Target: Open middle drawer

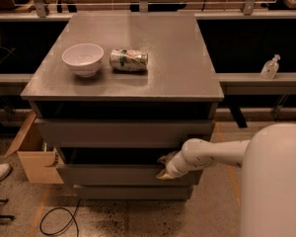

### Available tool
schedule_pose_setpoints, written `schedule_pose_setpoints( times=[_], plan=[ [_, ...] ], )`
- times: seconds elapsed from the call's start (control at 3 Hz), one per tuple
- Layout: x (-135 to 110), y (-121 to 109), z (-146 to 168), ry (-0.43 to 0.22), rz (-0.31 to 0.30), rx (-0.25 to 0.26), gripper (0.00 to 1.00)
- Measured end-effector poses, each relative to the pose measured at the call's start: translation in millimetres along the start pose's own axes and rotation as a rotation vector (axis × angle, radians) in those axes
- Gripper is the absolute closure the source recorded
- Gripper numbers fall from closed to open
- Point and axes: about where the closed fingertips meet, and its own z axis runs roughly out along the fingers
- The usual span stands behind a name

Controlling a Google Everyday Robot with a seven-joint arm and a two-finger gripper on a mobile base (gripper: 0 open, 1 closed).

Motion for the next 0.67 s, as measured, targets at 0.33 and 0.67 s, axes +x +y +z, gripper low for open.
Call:
schedule_pose_setpoints(
  times=[0.33, 0.67],
  plan=[
    [-0.1, 0.0, -0.3, 0.0, 0.0, 0.0, 1.0],
    [-0.2, 0.0, -0.6, 0.0, 0.0, 0.0, 1.0]
  ],
)
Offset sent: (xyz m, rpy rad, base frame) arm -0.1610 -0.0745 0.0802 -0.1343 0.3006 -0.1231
